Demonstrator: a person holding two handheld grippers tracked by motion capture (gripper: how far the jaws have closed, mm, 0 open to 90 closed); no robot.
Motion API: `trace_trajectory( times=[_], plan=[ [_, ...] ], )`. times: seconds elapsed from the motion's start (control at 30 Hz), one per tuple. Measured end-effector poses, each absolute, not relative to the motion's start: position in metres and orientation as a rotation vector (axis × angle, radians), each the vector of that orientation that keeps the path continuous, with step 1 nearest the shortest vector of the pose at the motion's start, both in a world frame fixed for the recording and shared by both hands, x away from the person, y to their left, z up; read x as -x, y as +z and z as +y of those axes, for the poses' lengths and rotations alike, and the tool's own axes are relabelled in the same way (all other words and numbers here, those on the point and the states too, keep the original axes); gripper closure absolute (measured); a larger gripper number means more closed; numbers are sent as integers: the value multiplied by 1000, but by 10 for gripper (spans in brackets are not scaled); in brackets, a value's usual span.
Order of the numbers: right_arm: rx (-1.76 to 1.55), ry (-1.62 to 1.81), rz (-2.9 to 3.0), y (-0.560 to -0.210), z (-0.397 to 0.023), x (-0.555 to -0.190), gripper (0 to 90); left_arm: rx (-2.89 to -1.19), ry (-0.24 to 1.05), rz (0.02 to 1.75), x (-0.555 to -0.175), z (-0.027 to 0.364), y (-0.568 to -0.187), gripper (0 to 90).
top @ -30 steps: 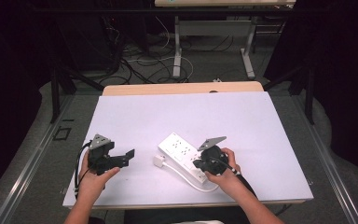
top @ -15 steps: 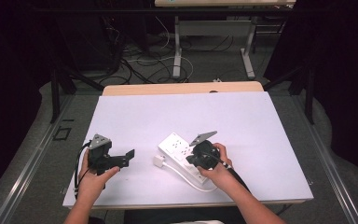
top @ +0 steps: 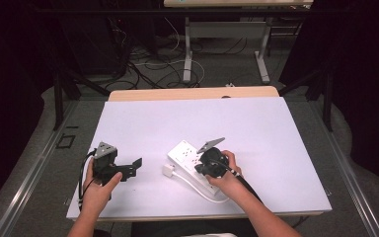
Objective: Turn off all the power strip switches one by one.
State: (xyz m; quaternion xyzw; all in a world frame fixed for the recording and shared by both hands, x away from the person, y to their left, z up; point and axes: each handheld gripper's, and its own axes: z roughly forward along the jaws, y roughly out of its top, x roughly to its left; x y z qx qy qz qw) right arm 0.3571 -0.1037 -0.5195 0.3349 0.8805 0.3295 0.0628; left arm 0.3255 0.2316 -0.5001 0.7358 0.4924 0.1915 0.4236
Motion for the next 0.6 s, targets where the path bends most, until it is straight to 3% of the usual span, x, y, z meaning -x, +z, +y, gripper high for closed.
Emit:
trace_trajectory(
  times=[0.6],
  plan=[
    [-1039, 987, 2676, -522, -100, -359, 900, -1820, 474, 1240, -325, 233, -500, 6]
  ],
)
